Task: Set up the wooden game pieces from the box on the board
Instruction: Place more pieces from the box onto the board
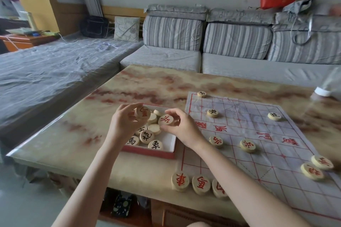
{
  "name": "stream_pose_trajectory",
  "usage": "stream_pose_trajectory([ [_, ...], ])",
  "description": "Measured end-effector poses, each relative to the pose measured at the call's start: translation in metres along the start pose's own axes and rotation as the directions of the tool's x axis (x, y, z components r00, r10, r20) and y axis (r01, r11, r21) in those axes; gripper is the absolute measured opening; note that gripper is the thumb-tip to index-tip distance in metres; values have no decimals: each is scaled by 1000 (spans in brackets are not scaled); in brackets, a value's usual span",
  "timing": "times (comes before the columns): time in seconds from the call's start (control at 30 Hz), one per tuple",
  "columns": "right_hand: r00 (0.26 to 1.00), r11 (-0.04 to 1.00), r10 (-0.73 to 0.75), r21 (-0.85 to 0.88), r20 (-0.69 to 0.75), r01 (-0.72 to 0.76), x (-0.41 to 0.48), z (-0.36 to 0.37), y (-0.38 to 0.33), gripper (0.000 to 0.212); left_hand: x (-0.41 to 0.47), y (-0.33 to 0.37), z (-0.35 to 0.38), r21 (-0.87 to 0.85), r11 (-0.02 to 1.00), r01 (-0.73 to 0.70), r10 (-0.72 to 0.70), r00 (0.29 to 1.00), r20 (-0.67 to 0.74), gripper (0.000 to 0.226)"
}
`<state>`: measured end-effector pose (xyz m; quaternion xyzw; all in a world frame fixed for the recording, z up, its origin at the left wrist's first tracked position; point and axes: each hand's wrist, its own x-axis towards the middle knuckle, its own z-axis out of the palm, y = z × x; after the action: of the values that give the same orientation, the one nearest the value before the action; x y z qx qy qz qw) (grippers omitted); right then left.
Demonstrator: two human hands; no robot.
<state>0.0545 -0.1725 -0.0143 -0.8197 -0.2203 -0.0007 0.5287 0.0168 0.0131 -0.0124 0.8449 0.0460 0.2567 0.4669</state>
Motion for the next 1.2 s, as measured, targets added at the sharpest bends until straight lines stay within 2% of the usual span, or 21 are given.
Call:
stream_pose_trajectory([
  [0.27, 994, 998, 53, -38, -91, -56, -49, -61, 10, 44, -37, 39, 40, -122, 992, 36, -19, 990, 140, 45],
  [0.5, 984, 987, 108, -105, -141, -124, -92, -113, 25, 39, -67, 73, 76, -84, 996, -6, 25, 973, 230, 48],
  [0.67, 970, 968, 126, -187, -210, -166, -120, -152, 42, 42, -83, 96, 112, -95, 995, 19, 10, 956, 295, 46],
  [0.87, 927, 910, 181, -303, -328, -285, -143, -210, 80, 41, -101, 120, 159, -89, 994, -63, 94, 912, 399, 56],
  [1.03, 887, 860, 246, -333, -392, -386, -152, -249, 116, 41, -111, 129, 192, -66, 988, -138, 153, 882, 446, 46],
  [1.2, 889, 827, 260, -387, -377, -407, -146, -262, 137, 44, -118, 135, 211, -112, 985, -132, 169, 871, 461, 41],
])
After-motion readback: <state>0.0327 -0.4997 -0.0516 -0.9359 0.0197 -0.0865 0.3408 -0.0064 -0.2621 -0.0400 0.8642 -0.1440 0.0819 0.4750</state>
